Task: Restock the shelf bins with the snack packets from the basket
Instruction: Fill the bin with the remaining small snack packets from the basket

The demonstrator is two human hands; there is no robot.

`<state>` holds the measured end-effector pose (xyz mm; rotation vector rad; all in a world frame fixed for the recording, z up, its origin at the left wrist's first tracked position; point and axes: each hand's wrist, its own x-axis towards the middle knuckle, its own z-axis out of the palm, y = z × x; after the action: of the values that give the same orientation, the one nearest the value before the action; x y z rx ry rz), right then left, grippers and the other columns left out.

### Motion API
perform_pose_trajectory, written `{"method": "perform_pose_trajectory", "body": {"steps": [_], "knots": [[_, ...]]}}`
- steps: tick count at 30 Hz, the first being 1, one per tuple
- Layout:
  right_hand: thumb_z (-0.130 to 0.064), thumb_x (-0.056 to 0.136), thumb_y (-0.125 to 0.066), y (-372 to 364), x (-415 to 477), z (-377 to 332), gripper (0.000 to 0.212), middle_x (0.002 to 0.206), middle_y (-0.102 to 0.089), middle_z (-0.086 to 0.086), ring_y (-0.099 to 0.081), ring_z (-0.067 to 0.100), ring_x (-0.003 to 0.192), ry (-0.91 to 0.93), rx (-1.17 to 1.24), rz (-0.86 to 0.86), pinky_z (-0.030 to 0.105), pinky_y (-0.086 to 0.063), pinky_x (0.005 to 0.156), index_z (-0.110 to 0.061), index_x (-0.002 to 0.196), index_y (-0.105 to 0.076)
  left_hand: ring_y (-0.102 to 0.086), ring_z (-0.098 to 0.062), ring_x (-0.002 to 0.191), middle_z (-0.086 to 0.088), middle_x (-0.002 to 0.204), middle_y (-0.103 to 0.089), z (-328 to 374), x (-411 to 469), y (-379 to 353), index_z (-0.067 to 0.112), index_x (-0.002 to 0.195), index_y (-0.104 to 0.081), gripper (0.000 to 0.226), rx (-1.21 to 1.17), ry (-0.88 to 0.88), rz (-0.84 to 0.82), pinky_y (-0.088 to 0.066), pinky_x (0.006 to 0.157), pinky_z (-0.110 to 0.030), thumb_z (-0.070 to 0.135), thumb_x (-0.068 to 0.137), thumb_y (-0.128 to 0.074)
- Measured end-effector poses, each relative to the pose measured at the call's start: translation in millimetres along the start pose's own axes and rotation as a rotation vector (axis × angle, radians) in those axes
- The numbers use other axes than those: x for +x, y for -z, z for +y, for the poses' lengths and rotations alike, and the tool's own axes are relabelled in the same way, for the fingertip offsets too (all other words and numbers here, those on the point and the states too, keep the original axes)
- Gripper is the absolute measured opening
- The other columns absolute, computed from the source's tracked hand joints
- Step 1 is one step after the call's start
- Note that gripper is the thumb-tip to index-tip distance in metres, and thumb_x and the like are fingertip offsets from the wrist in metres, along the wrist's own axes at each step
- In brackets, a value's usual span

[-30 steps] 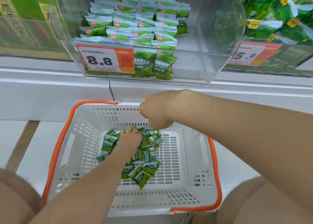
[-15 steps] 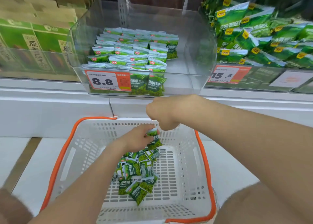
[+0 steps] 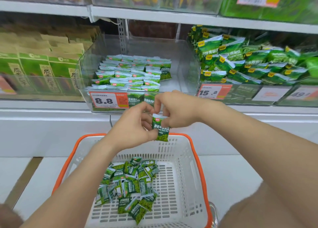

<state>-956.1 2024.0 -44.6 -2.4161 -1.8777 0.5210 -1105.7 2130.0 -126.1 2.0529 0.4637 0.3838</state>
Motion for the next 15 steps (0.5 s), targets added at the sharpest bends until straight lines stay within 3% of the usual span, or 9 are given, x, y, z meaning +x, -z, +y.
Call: {"method": "perform_pose_trajectory", "body": {"steps": [2, 4, 7, 10, 12, 15], "knots": [[-0.04, 0.079, -0.088, 5.9, -3.3, -1.0, 0.053, 0.091, -0.051, -0.012, -0.046, 0.014, 0.096, 0.012, -0.022, 0.016, 0.027, -0.036, 0.063, -0.026, 0.117, -0.055, -0.062, -0.014, 0.062, -0.006, 0.071, -0.064, 9.7, -0.3, 2.1, 0.019, 0.107, -0.06, 0.041, -0.021, -0.048, 0.039, -0.054, 0.062, -0.032, 0.01, 0.075, -0.085], [-0.04, 0.075, -0.09, 13.2, -4.5, -1.6, 0.047, 0.087, -0.055, -0.014, -0.052, 0.012, 0.085, 0.038, 0.009, 0.08, 0.029, -0.04, 0.064, -0.028, 0.108, -0.058, -0.062, -0.012, 0.06, 0.0, 0.066, -0.064, 16.6, 0.5, 6.1, 0.022, 0.1, -0.06, 0.035, 0.052, -0.126, 0.142, -0.053, 0.061, -0.031, 0.017, 0.076, -0.084], [-0.035, 0.077, -0.088, 28.0, -3.3, -1.7, 0.03, 0.08, -0.069, -0.006, -0.059, 0.003, 0.073, 0.061, 0.197, 0.278, 0.028, -0.047, 0.07, -0.027, 0.098, -0.068, -0.062, -0.013, 0.062, 0.009, 0.074, -0.063, 21.2, 3.5, 11.1, 0.025, 0.106, -0.059, 0.026, 0.329, -0.291, 0.466, -0.052, 0.059, -0.039, 0.032, 0.084, -0.071], [-0.028, 0.084, -0.078, 36.8, 4.8, 0.0, 0.013, 0.07, -0.072, 0.002, -0.061, 0.011, 0.063, 0.039, 0.374, 0.543, 0.028, -0.045, 0.068, -0.023, 0.095, -0.072, -0.054, -0.02, 0.079, 0.006, 0.089, -0.057, 23.0, 9.8, 15.2, 0.017, 0.113, -0.061, 0.024, 0.51, -0.353, 0.743, -0.042, 0.065, -0.039, 0.026, 0.091, -0.061], [-0.027, 0.088, -0.069, 37.3, 17.7, 4.6, 0.012, 0.069, -0.07, -0.001, -0.066, 0.02, 0.077, -0.049, 0.381, 0.725, 0.027, -0.042, 0.075, -0.023, 0.1, -0.071, -0.054, -0.029, 0.094, -0.003, 0.099, -0.058, 19.8, 17.8, 19.2, 0.012, 0.111, -0.063, 0.021, 0.589, -0.38, 0.773, -0.043, 0.077, -0.043, 0.024, 0.094, -0.06], [-0.028, 0.096, -0.064, 33.9, 43.7, 19.6, 0.027, 0.102, -0.069, 0.007, -0.059, 0.035, 0.11, -0.207, 0.243, 0.764, 0.034, -0.04, 0.084, -0.019, 0.121, -0.061, -0.056, -0.033, 0.101, -0.005, 0.108, -0.061, 11.6, 34.7, 23.5, 0.015, 0.104, -0.065, 0.024, 0.713, -0.301, 0.716, -0.044, 0.082, -0.048, 0.036, 0.101, -0.054]]}}
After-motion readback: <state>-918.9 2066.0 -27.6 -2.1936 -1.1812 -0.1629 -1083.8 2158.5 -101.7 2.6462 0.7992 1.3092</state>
